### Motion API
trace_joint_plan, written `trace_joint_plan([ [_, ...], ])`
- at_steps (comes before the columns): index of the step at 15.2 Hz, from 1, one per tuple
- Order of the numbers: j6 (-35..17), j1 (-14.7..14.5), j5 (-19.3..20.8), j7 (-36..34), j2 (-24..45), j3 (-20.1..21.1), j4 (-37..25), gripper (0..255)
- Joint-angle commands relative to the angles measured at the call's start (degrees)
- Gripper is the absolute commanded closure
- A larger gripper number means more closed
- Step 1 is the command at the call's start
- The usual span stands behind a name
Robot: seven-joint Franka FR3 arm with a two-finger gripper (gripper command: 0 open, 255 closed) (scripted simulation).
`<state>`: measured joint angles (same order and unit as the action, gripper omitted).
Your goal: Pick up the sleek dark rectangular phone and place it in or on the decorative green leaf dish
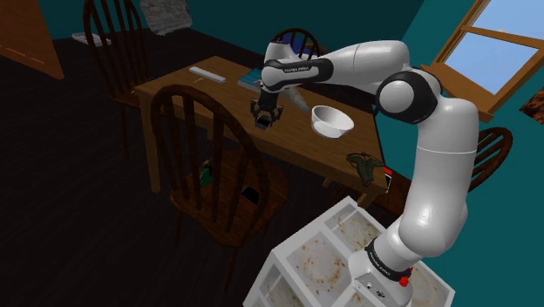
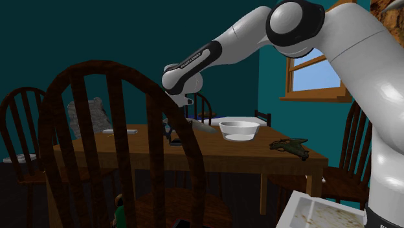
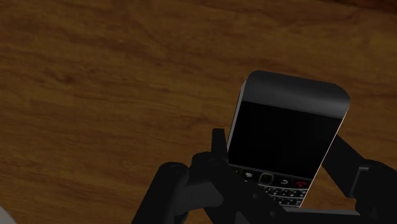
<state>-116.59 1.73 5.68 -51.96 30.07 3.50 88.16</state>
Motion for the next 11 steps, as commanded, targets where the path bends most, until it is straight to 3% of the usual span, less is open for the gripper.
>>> trace_joint_plan([
  [1,1.2,0.0,-0.1,0.0,-0.5,0.0,-0.7,255],
  [11,7.8,-0.1,-0.4,0.5,-2.7,0.2,-5.1,255],
])
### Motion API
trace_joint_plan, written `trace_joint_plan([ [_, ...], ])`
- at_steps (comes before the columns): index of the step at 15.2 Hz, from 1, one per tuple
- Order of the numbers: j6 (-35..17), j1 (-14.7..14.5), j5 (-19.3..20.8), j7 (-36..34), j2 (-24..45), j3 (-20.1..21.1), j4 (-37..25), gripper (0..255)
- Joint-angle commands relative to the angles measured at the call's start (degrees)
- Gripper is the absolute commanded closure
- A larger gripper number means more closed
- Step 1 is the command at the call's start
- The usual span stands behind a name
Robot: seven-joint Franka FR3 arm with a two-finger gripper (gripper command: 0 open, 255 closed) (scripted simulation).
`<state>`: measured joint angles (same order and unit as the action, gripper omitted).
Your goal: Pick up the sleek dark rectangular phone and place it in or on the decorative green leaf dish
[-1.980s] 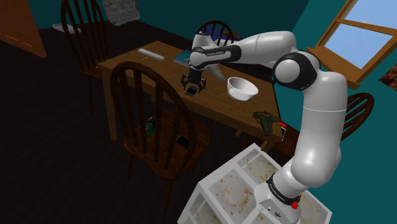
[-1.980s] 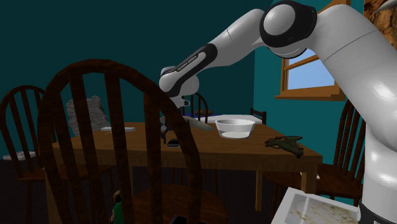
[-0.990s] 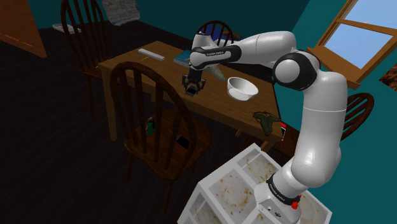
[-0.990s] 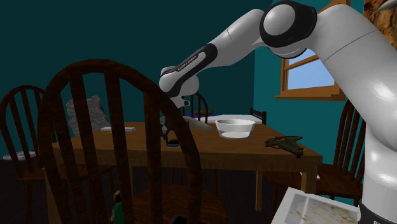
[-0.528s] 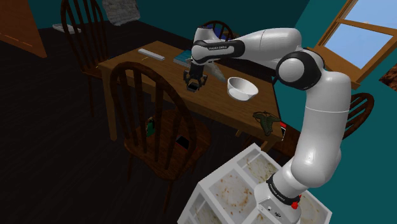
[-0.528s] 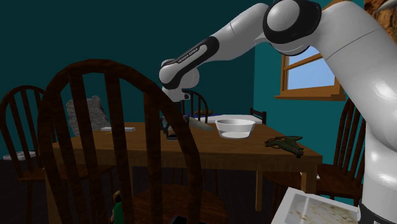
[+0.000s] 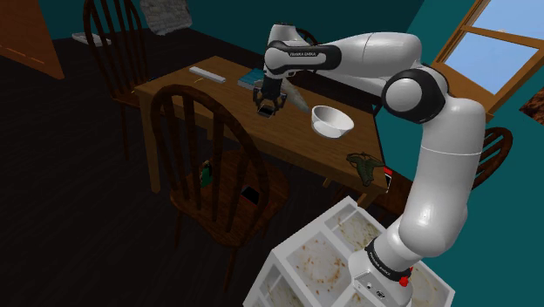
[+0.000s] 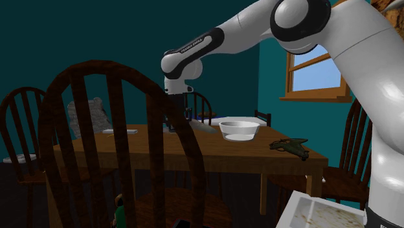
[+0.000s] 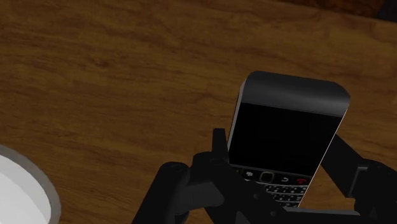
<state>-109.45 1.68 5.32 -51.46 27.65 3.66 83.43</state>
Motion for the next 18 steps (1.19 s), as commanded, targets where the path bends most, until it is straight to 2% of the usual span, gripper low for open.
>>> trace_joint_plan([
  [1,1.3,0.0,-0.1,0.1,-0.4,0.0,-0.9,255],
  [9,6.5,-0.1,-0.2,0.4,-1.1,0.1,-5.4,255],
  [13,1.7,2.0,-0.8,2.6,-10.8,-0.4,8.9,255],
  [18,-2.3,4.2,-1.4,5.8,-21.2,-1.6,23.1,255],
])
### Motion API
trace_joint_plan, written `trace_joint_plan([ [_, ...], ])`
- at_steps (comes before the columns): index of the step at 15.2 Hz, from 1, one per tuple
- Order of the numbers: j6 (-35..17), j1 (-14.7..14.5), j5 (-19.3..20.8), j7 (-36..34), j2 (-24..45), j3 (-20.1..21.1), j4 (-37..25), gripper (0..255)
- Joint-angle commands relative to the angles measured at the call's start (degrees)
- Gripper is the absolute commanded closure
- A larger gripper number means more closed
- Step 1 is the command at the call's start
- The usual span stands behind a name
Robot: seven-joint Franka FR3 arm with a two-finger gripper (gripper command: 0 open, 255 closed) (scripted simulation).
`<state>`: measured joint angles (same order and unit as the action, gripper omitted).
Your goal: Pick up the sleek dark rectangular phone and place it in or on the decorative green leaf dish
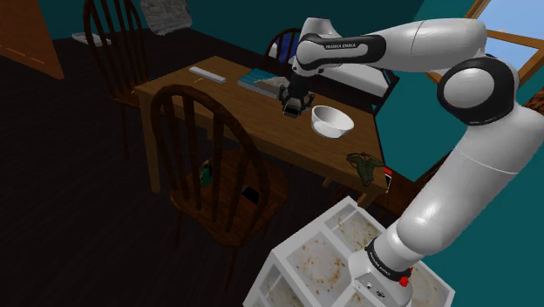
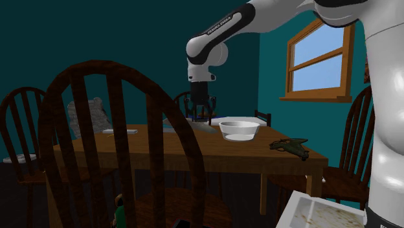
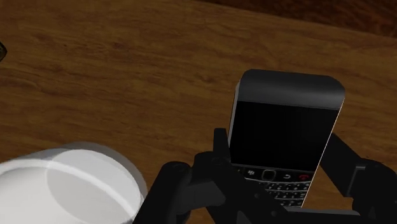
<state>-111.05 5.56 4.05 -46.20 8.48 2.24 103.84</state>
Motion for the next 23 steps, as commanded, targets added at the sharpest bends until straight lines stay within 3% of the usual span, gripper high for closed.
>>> trace_joint_plan([
  [1,-1.3,0.8,-0.2,1.3,-4.0,-0.5,5.2,255],
  [12,-4.4,5.3,0.9,10.0,-24.2,-5.5,27.9,255],
  [23,-2.0,11.8,6.5,20.4,-42.5,-13.2,42.8,255],
])
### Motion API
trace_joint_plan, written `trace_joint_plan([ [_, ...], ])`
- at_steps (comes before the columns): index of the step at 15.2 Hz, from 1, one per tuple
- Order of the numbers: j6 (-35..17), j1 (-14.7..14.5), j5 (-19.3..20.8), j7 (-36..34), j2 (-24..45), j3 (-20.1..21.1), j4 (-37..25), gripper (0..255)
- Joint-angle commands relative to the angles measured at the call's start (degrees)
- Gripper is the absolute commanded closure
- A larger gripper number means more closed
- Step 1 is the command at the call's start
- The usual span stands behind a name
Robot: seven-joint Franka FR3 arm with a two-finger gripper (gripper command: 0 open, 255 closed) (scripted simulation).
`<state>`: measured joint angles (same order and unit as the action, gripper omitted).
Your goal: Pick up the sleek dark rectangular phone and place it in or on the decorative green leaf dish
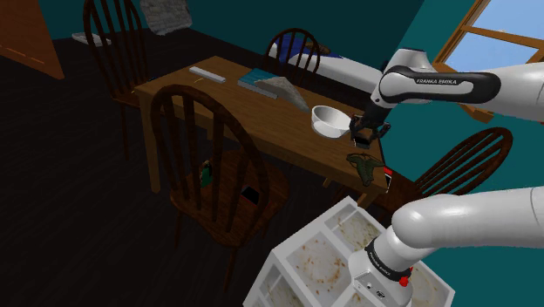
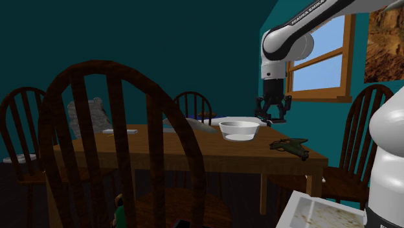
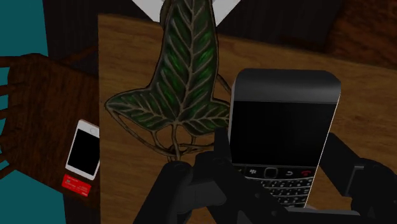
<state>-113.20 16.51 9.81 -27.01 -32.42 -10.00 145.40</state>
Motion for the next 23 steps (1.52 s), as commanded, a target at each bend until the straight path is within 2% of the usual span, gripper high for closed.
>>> trace_joint_plan([
  [1,0.6,1.6,1.5,2.3,-3.1,-1.8,2.3,255],
  [6,2.9,5.7,5.4,7.9,-9.8,-6.0,6.0,255],
  [20,-10.1,6.4,7.7,6.9,-5.2,-8.3,14.4,255],
  [23,-10.1,6.4,7.7,6.9,-5.2,-8.3,14.4,255],
])
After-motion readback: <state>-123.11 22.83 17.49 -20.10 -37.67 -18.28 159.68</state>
